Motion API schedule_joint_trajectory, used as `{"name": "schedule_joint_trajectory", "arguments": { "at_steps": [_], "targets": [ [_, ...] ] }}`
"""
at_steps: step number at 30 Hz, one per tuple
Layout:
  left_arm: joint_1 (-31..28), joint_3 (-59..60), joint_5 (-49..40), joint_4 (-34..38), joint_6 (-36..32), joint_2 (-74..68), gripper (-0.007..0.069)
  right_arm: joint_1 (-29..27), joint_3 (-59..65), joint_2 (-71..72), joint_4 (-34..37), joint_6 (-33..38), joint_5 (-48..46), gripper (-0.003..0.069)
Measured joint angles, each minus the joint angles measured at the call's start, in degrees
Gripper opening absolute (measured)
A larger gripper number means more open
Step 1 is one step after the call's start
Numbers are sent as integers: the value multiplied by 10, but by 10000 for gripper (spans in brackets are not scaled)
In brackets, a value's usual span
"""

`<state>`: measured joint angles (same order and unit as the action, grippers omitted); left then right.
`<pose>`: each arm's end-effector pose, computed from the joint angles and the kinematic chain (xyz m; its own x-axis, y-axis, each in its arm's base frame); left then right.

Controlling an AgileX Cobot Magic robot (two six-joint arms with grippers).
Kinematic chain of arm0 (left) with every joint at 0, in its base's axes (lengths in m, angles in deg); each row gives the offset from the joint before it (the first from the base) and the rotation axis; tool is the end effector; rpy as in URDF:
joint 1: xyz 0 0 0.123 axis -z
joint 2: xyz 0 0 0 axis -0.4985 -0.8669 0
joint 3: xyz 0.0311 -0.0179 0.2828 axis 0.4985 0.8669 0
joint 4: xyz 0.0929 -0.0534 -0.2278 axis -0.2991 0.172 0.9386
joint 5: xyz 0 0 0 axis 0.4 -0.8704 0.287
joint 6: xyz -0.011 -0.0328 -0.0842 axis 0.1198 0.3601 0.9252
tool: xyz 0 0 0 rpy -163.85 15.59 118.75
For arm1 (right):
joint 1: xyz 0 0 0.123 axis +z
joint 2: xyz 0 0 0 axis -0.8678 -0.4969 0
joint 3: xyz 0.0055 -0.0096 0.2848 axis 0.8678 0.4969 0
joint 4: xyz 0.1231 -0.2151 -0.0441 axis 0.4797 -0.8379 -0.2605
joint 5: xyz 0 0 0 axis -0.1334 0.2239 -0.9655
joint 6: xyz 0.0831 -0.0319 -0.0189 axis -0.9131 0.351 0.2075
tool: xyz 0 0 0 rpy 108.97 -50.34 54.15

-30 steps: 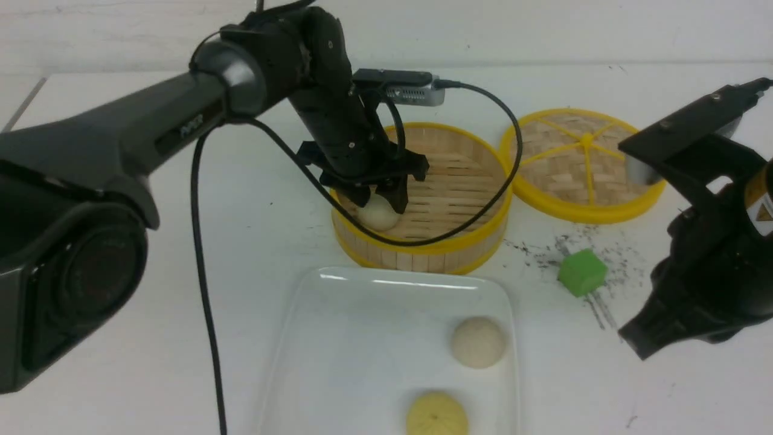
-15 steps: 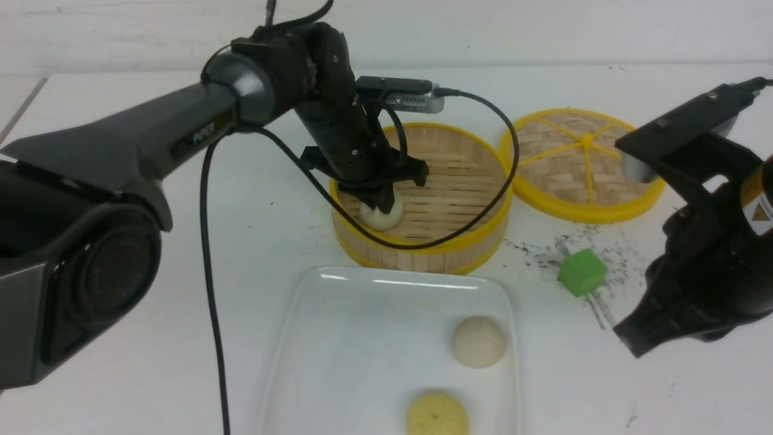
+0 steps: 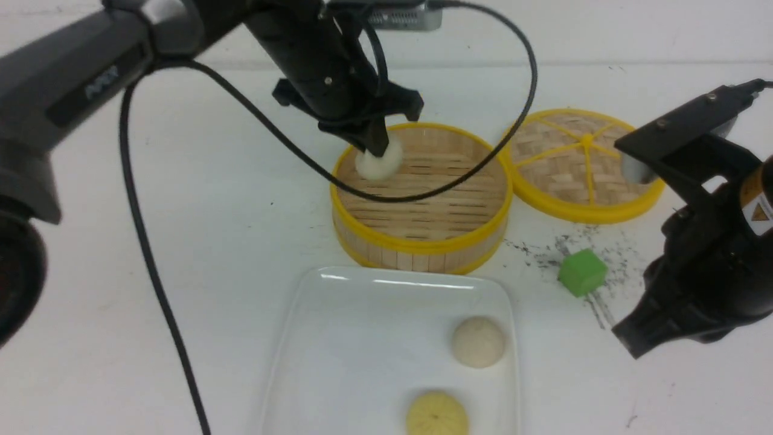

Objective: Put the steamed buns into the plate on the white tablecloth.
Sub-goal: 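Carry the bun from the bamboo steamer to the plate with the left gripper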

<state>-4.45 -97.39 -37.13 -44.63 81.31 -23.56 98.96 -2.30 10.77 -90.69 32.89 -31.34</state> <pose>0.3905 -0.2041 0.3304 -0.7807 0.3604 -0.5105 0.4983 0.8520 -0.1606 0.1864 0.1477 0.3316 -0.8315 -0.4577 -0.3148 -0.4927 0.8694 0.0373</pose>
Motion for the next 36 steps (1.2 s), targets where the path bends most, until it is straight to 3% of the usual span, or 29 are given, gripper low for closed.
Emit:
{"name": "schedule_joint_trajectory", "arguments": {
  "at_steps": [14, 22, 30, 36],
  "targets": [
    [0, 21, -73, -15, 0, 152, 22, 0, 0, 0, 2, 0, 2, 0],
    [0, 243, -72, -2, 0, 204, 22, 0, 0, 0, 18, 0, 3, 4],
    [0, 429, 49, 32, -2, 211, 22, 0, 0, 0, 44, 0, 33, 9],
    [0, 457, 122, 56, -2, 211, 24, 0, 0, 0, 46, 0, 41, 13]
  ]
}}
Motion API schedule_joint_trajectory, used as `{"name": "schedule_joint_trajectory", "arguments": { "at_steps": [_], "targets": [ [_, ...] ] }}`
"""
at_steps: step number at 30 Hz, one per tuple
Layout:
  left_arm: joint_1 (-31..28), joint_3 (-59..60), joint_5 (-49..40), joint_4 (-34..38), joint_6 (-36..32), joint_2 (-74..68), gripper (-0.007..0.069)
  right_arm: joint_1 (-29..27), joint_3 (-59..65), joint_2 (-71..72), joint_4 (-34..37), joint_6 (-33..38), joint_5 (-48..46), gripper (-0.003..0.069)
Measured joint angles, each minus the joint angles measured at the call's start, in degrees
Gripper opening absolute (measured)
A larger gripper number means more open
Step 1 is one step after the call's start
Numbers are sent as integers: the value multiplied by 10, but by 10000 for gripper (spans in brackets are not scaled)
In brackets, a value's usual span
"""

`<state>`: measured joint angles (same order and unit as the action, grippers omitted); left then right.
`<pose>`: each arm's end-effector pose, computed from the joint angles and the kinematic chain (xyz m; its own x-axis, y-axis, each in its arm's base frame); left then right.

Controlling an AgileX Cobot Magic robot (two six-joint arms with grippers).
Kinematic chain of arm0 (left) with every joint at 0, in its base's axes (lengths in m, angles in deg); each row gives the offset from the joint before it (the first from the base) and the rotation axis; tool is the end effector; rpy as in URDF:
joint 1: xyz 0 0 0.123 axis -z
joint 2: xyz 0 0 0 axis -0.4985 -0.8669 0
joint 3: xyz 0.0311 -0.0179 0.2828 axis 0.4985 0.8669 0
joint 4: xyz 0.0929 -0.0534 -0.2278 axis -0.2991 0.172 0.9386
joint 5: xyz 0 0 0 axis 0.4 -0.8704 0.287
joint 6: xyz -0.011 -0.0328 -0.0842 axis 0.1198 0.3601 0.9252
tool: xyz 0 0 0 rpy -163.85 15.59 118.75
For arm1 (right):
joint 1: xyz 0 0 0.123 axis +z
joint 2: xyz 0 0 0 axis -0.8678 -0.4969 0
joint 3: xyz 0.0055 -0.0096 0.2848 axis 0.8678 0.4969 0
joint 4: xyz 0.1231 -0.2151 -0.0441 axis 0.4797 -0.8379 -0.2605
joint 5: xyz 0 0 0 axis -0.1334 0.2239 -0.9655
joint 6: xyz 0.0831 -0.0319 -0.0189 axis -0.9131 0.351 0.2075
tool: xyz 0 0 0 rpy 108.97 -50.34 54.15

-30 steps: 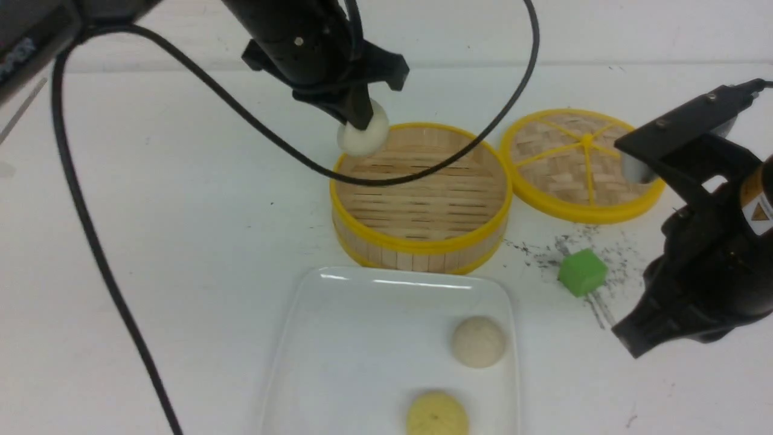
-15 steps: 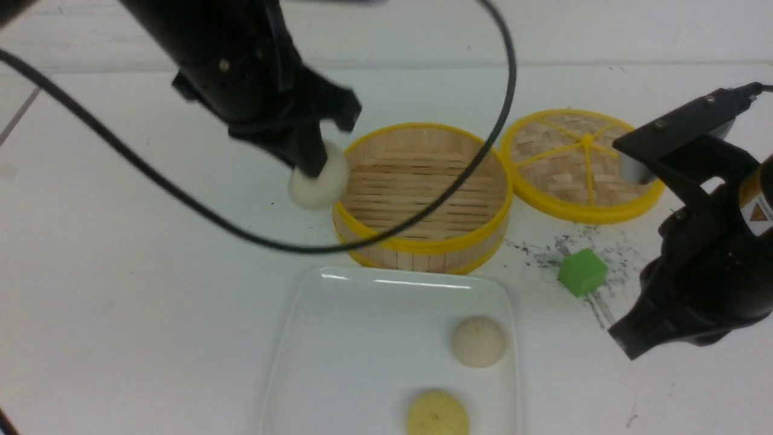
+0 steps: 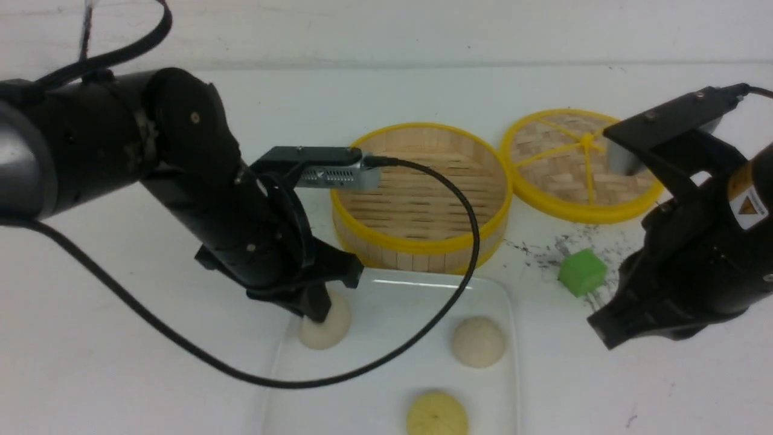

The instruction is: Put the steamed buns into the plate on the white tablecloth.

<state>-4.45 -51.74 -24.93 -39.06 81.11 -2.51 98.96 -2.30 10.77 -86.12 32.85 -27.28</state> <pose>0.2797 -0.1565 0.2527 -0.8995 0.3138 -0.3041 0.3937 0.8839 -0.2523 0.1869 0.1567 0.3340 -0.8320 -0.4171 -0.3658 -0.4887 0.8632 0.1272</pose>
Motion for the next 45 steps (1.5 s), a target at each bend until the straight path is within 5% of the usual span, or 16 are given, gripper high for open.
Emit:
{"name": "schedule_joint_trajectory", "arguments": {
  "at_steps": [8, 20, 26, 37, 40, 45],
  "targets": [
    [0, 0, 38, 37, -2, -24, 74, 0, 0, 0, 2, 0, 18, 18],
    [0, -18, 33, 50, -4, -65, 370, 0, 0, 6, -1, 0, 4, 28],
    [0, -63, -6, 29, -4, -38, 405, 0, 1, 71, -10, 0, -33, 29],
    [0, -88, -22, 2, 0, 5, 369, 0, 7, 389, -59, -18, -58, 30],
    [0, -88, -23, 1, 0, 5, 311, 0, 37, 467, -60, -22, -31, 27],
    [0, -88, -23, 1, 1, 5, 91, 0, 174, 586, -61, -24, 94, -13]
  ]
}}
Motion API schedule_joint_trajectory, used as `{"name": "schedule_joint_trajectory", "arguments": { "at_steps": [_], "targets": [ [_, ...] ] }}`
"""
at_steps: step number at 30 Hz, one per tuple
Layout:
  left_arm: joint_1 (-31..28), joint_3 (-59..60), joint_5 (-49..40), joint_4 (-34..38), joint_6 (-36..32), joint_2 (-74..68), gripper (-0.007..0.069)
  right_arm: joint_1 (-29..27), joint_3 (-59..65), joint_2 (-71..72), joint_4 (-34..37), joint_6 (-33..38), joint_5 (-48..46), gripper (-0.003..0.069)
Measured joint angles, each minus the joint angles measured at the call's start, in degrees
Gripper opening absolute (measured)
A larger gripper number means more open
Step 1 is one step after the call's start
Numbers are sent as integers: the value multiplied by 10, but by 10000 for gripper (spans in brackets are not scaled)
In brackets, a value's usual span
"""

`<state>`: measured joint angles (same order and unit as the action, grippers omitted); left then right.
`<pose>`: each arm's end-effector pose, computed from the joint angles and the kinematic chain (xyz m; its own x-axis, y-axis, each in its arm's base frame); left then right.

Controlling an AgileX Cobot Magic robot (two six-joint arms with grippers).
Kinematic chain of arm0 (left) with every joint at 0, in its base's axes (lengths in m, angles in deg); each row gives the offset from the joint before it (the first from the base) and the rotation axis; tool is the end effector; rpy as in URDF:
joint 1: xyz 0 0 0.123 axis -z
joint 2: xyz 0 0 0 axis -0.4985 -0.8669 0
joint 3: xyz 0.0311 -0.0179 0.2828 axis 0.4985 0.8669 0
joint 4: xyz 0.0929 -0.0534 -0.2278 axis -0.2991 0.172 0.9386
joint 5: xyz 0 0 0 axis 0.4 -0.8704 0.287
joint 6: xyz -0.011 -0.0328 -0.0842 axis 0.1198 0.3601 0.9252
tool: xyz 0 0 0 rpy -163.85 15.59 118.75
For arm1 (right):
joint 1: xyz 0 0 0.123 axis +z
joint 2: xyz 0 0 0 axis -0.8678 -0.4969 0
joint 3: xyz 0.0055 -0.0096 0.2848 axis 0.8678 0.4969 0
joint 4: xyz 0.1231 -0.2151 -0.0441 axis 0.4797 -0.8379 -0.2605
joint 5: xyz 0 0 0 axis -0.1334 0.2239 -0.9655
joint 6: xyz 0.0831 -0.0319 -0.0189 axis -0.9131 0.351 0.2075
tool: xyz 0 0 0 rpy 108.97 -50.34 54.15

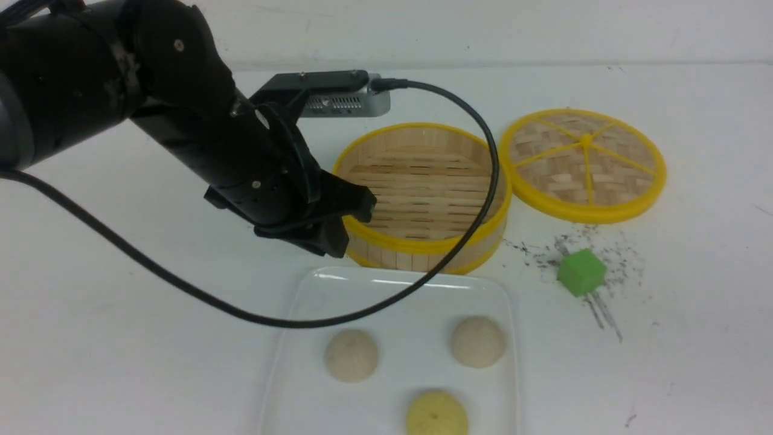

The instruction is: Put the steamed buns into the plate on the white tablecloth.

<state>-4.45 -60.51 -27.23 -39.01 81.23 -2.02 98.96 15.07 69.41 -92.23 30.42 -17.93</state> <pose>0.2930 -0.1636 0.2973 -0.8573 0.3014 -0.4173 0.4296 0.8655 -0.2576 0.0057 0.0003 0.3828 -0.3344 -0.0276 -0.9420 -0.5456 0.8207 0.1696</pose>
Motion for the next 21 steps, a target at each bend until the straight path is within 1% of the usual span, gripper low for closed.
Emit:
{"name": "schedule_joint_trajectory", "arguments": {
  "at_steps": [2, 3, 8, 10, 12, 21],
  "targets": [
    [0, 0, 0, 0, 0, 0, 22, 0, 62, 11, 0, -1, 69, -15],
    [0, 0, 0, 0, 0, 0, 8, 0, 86, 11, 0, -1, 101, -15],
    [0, 0, -2, 0, 0, 0, 2, 0, 164, 9, 0, -1, 215, -15],
    [0, 0, -2, 0, 0, 0, 2, 0, 180, 9, -2, -1, 240, -14],
    [0, 0, -2, 0, 0, 0, 2, 0, 193, 9, -7, -1, 252, -14],
    [0, 0, 0, 0, 0, 0, 2, 0, 224, 9, -10, 1, 254, -8]
  ]
}}
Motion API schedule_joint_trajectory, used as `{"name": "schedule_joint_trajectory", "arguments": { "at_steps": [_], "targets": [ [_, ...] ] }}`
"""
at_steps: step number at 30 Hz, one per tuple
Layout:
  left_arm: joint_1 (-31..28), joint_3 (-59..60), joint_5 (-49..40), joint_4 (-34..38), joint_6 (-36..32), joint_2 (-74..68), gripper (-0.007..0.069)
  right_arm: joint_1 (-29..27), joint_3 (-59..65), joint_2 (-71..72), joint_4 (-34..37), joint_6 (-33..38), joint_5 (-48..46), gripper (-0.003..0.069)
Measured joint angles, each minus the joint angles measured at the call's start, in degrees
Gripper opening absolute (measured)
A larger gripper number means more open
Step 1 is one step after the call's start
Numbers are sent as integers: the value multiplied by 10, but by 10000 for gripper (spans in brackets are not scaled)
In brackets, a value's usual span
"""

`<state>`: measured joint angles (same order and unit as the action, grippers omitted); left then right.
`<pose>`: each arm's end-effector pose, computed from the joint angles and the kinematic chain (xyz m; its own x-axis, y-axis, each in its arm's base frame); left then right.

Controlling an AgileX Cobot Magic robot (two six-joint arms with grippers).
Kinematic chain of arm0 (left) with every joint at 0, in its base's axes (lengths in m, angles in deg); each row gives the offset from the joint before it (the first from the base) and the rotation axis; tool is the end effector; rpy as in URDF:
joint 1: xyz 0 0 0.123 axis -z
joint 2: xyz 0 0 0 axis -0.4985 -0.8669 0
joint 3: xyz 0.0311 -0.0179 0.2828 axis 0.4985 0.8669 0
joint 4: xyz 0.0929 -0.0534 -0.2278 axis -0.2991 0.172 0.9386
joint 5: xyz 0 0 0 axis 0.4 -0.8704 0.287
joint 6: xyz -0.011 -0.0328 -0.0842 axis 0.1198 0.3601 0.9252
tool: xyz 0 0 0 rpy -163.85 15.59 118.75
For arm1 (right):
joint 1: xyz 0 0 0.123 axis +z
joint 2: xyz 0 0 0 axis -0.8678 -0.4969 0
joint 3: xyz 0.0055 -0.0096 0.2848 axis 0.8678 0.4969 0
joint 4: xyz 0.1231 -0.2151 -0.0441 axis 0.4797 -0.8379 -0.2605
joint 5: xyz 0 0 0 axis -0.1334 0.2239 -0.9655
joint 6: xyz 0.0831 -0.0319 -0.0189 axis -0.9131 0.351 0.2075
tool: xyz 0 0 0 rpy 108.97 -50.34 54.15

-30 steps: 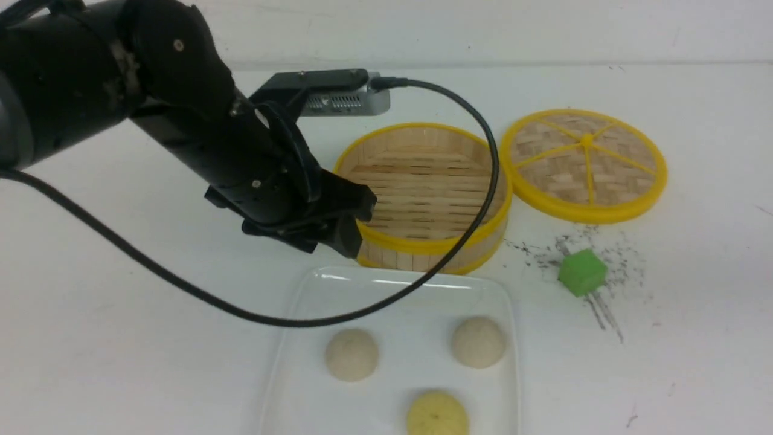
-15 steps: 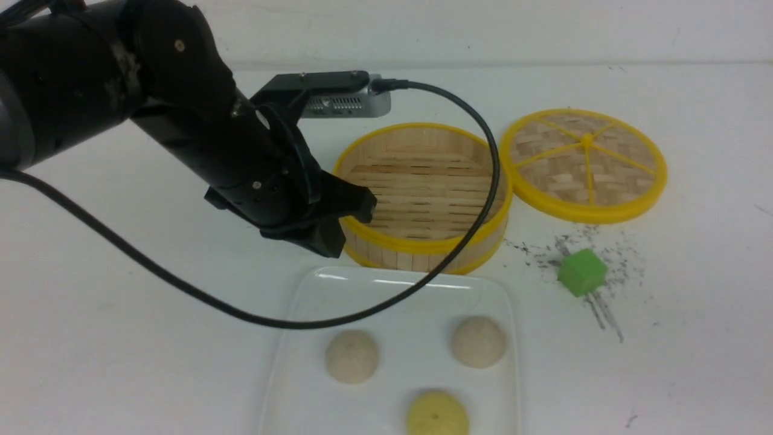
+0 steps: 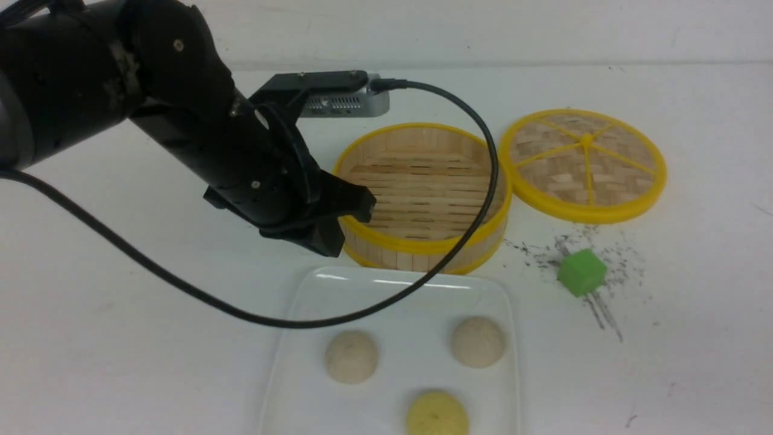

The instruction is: Put the steamed buns into the plate on the white tablecloth.

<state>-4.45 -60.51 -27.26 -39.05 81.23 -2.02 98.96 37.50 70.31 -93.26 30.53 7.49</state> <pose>0.2930 -0.1636 0.2972 -0.8573 0.3019 -0.4169 0.4298 0.8656 -0.2569 0.0458 0.0330 0.3062 -0.2672 -0.0123 -0.9636 -0.5668 0.8107 0.1469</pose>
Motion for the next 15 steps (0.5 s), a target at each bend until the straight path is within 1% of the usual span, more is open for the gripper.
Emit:
{"name": "schedule_joint_trajectory", "arguments": {
  "at_steps": [15],
  "targets": [
    [0, 0, 0, -2, 1, 0, 2, -1, 16, 9, 0, 1, -8, 1]
  ]
}}
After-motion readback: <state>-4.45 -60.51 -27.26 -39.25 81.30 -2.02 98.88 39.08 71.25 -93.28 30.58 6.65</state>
